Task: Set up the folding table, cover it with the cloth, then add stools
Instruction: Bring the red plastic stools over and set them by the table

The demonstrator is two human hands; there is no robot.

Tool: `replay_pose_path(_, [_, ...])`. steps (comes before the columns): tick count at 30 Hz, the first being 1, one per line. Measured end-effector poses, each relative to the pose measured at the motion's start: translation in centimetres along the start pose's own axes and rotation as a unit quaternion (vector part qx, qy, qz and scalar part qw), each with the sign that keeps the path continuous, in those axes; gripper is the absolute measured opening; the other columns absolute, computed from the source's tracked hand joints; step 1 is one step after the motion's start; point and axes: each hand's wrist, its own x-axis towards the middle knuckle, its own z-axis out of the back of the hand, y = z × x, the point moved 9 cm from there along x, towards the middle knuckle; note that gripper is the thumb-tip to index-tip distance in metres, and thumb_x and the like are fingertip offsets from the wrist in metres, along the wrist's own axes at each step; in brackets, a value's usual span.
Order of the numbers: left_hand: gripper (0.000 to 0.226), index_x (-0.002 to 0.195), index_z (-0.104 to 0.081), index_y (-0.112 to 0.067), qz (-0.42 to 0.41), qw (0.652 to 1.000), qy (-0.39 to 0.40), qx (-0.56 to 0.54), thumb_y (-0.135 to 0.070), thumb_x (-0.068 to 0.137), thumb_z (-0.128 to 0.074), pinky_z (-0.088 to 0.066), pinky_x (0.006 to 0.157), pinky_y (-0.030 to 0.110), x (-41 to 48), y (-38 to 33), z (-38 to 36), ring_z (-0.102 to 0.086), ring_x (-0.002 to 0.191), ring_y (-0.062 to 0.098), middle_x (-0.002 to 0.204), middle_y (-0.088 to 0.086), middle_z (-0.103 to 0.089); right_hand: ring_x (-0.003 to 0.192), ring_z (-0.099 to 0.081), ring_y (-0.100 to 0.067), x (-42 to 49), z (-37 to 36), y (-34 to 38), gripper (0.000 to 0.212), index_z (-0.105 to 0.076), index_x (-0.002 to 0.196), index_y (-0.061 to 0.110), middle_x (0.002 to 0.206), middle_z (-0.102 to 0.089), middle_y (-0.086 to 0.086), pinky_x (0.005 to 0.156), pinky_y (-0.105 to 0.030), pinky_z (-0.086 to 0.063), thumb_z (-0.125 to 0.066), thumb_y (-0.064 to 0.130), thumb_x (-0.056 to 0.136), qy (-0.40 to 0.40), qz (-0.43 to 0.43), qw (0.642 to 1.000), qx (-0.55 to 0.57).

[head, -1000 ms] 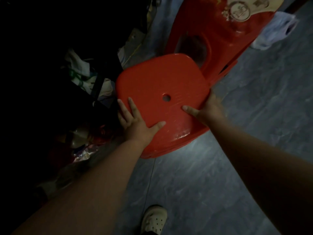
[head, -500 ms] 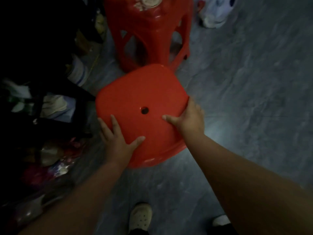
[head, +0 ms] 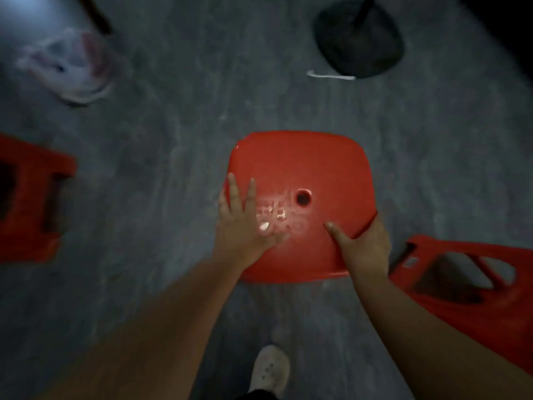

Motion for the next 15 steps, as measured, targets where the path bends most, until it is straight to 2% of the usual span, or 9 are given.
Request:
replay_pose_path(3, [0.126, 0.148, 0.014, -0.027, -0.067, 0.997, 0.039, 0.026, -0.079, 0.058, -0.058, -0.01, 0.113, 0.051, 7.8, -10.8, -3.7, 0.008, 0.142, 0.041, 0.153, 0.011, 0.029, 0.134, -0.031, -0.038, 8.2, 5.9, -4.1, 0.109, -0.021, 0.145, 0.002, 0.145, -0.035, -0.024, 0.111, -0.044, -0.024, -0.07, 0.061, 0.067, -0.052, -0.023, 0.998, -0.006])
replay_pose_path(6, [0.126, 0.147, 0.017, -0.026, -0.121, 0.989, 0.062, 0.062, -0.077, 0.061, -0.059, -0.007, 0.114, 0.051, 13.9, -20.1, -6.5, 0.01, 0.141, 0.042, 0.151, 0.014, 0.031, 0.143, -0.015, -0.031, 15.7, 10.3, -6.9, 0.11, -0.003, 0.15, 0.005, 0.156, -0.015, -0.018, 0.115, -0.04, -0.014, -0.063, 0.059, 0.075, -0.063, -0.027, 0.998, 0.012])
replay_pose_path(13, [0.125, 0.148, 0.013, -0.019, -0.214, 0.967, 0.082, 0.116, -0.08, 0.062, -0.053, -0.008, 0.114, 0.051, 24.2, -37.9, -11.9, 0.001, 0.139, 0.048, 0.152, 0.022, 0.024, 0.139, -0.023, -0.032, 29.9, 20.0, -12.3, 0.108, -0.008, 0.151, 0.013, 0.151, -0.024, -0.016, 0.114, -0.046, -0.021, -0.067, 0.058, 0.073, -0.115, -0.112, 0.986, 0.037])
replay_pose_path(15, [0.124, 0.148, 0.013, -0.019, -0.218, 0.963, 0.101, 0.122, -0.079, 0.062, -0.053, -0.01, 0.113, 0.052, 26.6, -41.9, -13.1, 0.001, 0.139, 0.048, 0.152, 0.022, 0.024, 0.138, -0.026, -0.031, 33.2, 22.2, -13.4, 0.107, -0.01, 0.151, 0.016, 0.151, -0.025, -0.014, 0.112, -0.049, -0.025, -0.067, 0.06, 0.071, -0.13, -0.129, 0.982, 0.054])
